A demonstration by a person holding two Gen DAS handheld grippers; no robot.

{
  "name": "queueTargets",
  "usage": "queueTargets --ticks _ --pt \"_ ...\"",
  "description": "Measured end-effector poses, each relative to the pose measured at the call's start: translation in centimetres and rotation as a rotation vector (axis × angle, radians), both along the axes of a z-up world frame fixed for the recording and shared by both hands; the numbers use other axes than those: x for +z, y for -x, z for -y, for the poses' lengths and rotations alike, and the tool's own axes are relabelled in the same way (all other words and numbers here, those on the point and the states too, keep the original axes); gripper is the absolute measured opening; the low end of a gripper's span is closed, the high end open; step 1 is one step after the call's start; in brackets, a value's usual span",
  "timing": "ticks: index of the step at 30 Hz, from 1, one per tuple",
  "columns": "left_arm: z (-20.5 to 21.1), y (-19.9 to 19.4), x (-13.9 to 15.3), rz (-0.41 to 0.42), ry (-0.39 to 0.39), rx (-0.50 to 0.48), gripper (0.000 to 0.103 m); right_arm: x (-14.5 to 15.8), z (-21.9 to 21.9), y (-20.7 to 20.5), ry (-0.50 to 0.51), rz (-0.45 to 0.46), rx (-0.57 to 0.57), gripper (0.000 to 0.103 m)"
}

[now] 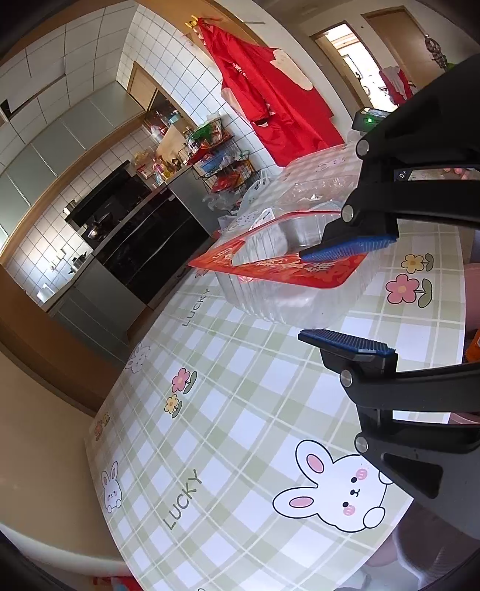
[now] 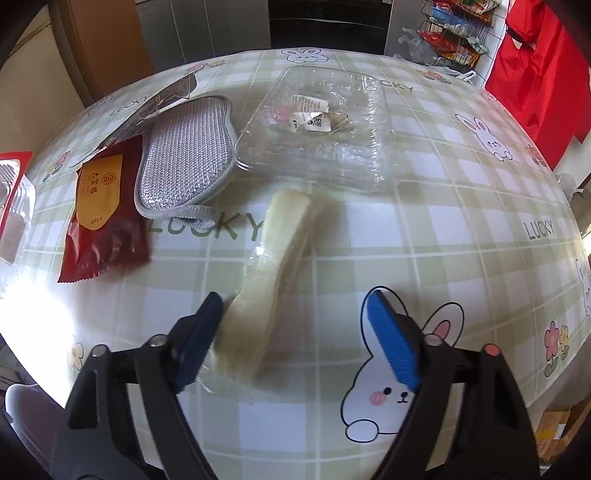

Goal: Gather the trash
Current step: 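Lift the plastic tray with the left tool while the right tool grasps the white wrapped stick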

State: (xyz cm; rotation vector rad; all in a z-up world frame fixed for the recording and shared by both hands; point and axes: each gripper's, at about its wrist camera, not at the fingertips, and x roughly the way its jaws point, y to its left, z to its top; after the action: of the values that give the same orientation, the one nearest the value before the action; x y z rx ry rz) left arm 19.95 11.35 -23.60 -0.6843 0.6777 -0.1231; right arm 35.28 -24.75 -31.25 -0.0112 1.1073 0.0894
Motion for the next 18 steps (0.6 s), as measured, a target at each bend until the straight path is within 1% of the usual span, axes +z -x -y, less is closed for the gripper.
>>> queueTargets --ticks 2,3,5,8,18 --pt "0.0 0.2 -0.1 -0.002 -0.007 0.001 0.036 0.1 -0.1 0.0 0.000 0.003 0.005 0.064" --pt "0.0 0.4 -0.1 -0.005 -0.008 0.002 0.036 0.2 -0.2 0.1 0.001 0.006 0.009 0.063" --pt "0.0 0.7 -0.2 -0.010 -0.010 0.004 0.036 0.3 -0.4 0.1 0.000 0.014 0.015 0.055" --pt "-0.2 1.0 -0.3 -0.018 -0.012 0.008 0.036 0.3 -0.7 0.3 0.001 0.025 0.024 0.049" --pt "-0.4 1.6 -1.2 -0.038 -0.006 0.008 0.036 0.3 -0.9 -0.3 0.005 0.062 0.013 0.048"
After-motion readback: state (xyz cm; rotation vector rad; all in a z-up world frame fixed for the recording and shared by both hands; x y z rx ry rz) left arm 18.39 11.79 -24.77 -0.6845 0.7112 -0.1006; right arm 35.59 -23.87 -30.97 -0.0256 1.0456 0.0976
